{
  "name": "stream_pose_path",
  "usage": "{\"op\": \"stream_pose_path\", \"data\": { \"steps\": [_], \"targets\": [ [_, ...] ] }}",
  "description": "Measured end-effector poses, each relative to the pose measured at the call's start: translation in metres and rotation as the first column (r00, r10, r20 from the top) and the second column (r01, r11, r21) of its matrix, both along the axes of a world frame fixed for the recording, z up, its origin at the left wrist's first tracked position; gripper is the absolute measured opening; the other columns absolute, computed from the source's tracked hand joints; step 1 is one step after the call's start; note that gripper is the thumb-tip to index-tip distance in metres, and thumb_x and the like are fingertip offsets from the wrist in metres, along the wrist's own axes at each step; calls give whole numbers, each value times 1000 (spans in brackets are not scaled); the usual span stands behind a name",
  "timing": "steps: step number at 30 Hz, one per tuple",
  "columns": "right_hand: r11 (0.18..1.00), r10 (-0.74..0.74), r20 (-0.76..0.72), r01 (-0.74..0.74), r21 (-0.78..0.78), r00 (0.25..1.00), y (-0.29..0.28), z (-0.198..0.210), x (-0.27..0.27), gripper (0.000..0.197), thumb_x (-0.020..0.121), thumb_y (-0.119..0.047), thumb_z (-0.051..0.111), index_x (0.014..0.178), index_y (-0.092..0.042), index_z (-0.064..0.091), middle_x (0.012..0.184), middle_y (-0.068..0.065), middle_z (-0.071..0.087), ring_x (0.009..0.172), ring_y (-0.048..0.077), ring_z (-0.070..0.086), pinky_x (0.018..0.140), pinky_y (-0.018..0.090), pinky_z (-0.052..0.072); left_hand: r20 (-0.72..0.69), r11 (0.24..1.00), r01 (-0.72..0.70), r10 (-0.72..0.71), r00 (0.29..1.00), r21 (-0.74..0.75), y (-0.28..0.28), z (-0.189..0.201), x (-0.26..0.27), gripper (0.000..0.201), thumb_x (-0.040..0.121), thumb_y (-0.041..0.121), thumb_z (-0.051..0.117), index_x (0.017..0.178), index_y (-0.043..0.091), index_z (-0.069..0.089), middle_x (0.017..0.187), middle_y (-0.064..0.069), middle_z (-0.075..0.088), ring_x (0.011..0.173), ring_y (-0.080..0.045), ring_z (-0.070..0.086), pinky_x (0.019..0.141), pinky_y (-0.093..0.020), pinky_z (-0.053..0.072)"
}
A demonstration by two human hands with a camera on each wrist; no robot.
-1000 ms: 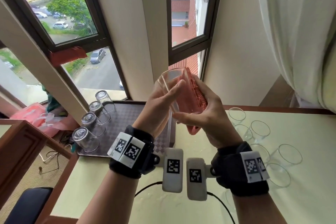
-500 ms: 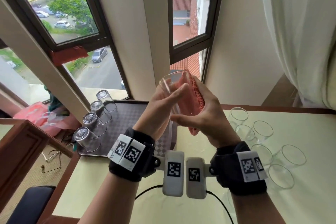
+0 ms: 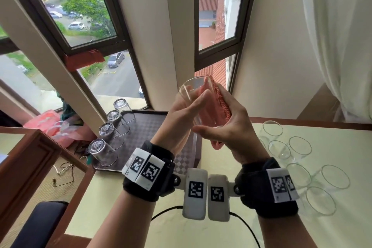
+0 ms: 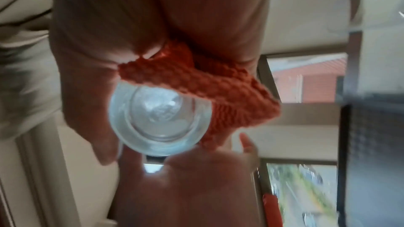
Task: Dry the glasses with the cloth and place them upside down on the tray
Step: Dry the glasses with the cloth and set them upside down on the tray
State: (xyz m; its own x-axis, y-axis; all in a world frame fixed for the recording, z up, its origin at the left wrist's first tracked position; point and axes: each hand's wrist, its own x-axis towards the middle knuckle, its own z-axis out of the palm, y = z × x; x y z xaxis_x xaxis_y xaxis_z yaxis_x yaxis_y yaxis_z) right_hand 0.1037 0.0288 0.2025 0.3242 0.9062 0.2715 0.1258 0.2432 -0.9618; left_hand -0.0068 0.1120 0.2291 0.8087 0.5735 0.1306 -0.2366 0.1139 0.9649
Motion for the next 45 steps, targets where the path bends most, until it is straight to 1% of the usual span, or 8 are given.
{"op": "stream_pose_path", "data": {
  "steps": [6,11,16,20,29,33,37,45],
  "targets": [
    [995,76,-206,-87,-46,976,3,-7,-8,89,60,-23,87,140,-20,50,120,3,68,114,25,67,97,49,55,-91,997,-11,4,996,-73,9,-11,-17,62,91,41,54,141,4,48,125,-24,58,121,-39,55,110,-57,41],
    [995,-72,125,79,-55,990,12,-11,-17,111,60,-37,88,154,-24,31,133,-15,56,124,4,57,104,29,50,-90,994,-74,67,994,-77,17,-7,-23,27,96,13,56,110,31,70,126,-14,63,117,-24,61,97,-34,50],
    [999,16,-42,-18,-43,999,14,-4,-16,104,55,-36,91,147,-23,42,129,-5,64,121,13,62,100,35,53,-41,987,-138,135,990,-78,18,-12,-20,94,79,28,65,155,16,11,148,-13,47,129,-23,54,81,-14,56],
    [988,146,-283,-157,-15,948,6,-3,-12,84,57,-21,86,134,-24,53,117,3,70,112,28,67,89,39,57,-30,989,-59,56,998,-138,16,-8,-21,31,90,35,61,120,40,68,130,-11,57,119,-24,58,101,-39,52],
    [994,-79,235,94,-51,969,10,-7,-14,115,61,-38,91,155,-22,26,133,-18,50,127,7,55,105,29,49,-54,998,16,-19,998,-63,14,-6,-23,31,96,6,51,101,35,60,113,-2,64,91,-1,69,71,-14,52],
    [996,-8,110,18,-92,994,12,-5,-16,111,61,-33,93,153,-19,32,132,-12,57,124,6,58,106,36,49,-6,995,-41,41,999,-94,7,-7,-17,27,84,28,55,98,43,71,114,-8,62,94,-1,70,78,-14,54],
    [997,53,-152,-62,-53,987,7,-2,-12,86,62,-19,87,139,-21,48,120,1,67,115,21,66,93,38,57,31,991,-35,39,999,-131,7,-17,-19,67,87,37,57,145,8,42,130,-21,52,132,-39,50,108,-48,46],
    [995,-87,209,96,-32,974,13,-7,-12,112,63,-38,89,155,-17,28,141,-1,56,127,10,57,104,37,52,-89,1000,-3,3,996,-9,10,-8,-18,26,89,25,52,109,10,59,95,-1,69,89,-8,69,81,-20,55]
  ]
}}
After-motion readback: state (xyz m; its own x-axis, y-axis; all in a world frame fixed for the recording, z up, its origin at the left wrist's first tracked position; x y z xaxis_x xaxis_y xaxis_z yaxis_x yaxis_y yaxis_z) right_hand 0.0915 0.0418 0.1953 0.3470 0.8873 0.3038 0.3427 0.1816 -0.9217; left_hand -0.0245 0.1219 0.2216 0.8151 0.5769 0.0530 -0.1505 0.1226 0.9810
